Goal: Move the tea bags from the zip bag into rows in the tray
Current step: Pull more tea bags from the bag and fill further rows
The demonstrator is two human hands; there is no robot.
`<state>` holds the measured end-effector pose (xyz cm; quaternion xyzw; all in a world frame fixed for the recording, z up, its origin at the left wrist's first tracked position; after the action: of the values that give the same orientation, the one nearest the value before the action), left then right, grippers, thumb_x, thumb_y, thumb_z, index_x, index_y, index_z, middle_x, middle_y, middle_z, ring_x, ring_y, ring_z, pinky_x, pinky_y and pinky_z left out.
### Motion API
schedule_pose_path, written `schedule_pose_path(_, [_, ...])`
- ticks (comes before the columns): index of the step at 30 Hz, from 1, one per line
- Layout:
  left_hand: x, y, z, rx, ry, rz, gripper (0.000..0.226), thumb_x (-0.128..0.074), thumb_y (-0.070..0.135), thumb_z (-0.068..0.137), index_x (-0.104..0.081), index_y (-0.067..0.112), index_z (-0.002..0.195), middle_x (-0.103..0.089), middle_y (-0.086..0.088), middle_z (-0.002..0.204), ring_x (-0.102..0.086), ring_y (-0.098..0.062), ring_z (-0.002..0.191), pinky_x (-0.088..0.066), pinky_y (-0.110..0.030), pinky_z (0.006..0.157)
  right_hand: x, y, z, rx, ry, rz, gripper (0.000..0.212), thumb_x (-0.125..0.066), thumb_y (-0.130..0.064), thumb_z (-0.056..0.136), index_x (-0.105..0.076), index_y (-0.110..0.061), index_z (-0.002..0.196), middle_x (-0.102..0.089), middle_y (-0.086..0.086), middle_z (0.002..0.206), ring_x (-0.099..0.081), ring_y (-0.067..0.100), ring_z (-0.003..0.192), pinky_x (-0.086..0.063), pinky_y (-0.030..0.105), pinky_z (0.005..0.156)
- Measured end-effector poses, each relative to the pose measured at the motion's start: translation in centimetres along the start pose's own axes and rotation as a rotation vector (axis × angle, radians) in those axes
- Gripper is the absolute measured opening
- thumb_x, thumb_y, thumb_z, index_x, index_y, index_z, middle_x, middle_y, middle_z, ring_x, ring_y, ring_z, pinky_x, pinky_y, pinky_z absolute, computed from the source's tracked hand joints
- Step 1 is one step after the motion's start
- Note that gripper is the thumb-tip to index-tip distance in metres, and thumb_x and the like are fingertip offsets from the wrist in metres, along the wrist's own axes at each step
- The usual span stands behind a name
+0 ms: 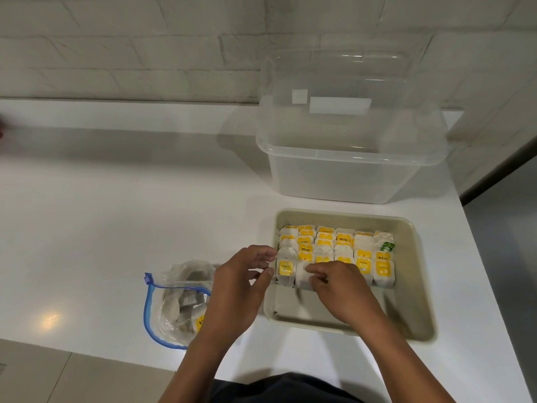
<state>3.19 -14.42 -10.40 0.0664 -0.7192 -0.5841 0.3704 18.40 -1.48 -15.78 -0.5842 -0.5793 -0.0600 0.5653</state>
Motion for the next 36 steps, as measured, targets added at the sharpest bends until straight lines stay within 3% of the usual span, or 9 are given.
schedule_pose_path(16, [0.0, -0.1, 0.2, 0.007, -0.02, -0.013, 0.032, -0.067, -0.002, 0.09, -0.071, 0.025, 0.105, -0.072, 0.017, 0.098, -0.067, -0.002, 0.097, -0.051, -0.01, 0.076, -0.8, -0.2, -0.2, -0.012, 0.009, -0.01, 0.032, -0.056, -0.025, 0.094, -0.071, -0.031, 0.121, -0.073, -0.008, 0.117, -0.061, 0.016, 0.117, -0.05, 0.031, 0.097])
schedule_pose_path(25, [0.3, 0.8, -0.3, -0.038, -0.006, 0.042, 0.023, -0.072, 0.014, 0.09, -0.071, 0.035, 0.102, -0.071, 0.025, 0.099, -0.067, -0.001, 0.095, -0.052, -0.019, 0.077, 1.7, -2.3, -1.1, 0.039, 0.118, 0.061, 0.023, -0.059, -0.028, 0.094, -0.072, -0.035, 0.112, -0.074, -0.012, 0.098, -0.068, 0.013, 0.089, -0.052, 0.031, 0.084])
schedule_pose_path(31, [1.4, 1.2, -0.7, -0.062, 0.074, 0.043, 0.02, -0.072, 0.019, 0.09, -0.07, 0.035, 0.102, -0.07, 0.025, 0.101, -0.067, 0.0, 0.098, -0.054, -0.023, 0.081, 3.3, -5.4, -2.5, 0.121, 0.159, 0.109, 0.02, -0.06, -0.03, 0.094, -0.072, -0.038, 0.108, -0.066, -0.023, 0.085, -0.06, -0.001, 0.065, -0.046, 0.022, 0.075])
schedule_pose_path(36, [3.0, 1.1, -1.9, -0.063, 0.107, 0.072, 0.024, -0.072, 0.021, 0.091, -0.067, 0.043, 0.099, -0.069, 0.03, 0.101, -0.066, 0.003, 0.096, -0.052, -0.017, 0.08, 2.6, -8.1, -3.6, 0.204, 0.127, 0.145, 0.019, -0.061, -0.029, 0.095, -0.072, -0.036, 0.108, -0.065, -0.025, 0.084, -0.057, -0.005, 0.061, -0.038, 0.006, 0.067])
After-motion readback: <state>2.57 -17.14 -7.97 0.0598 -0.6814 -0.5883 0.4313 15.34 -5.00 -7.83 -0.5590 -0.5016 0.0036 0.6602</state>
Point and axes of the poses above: each hand's wrist, its own z-axis towards the middle knuckle, its own x-axis out of the back of the hand, y = z × x, the point moved 5 cm from there along z, towards the middle knuckle
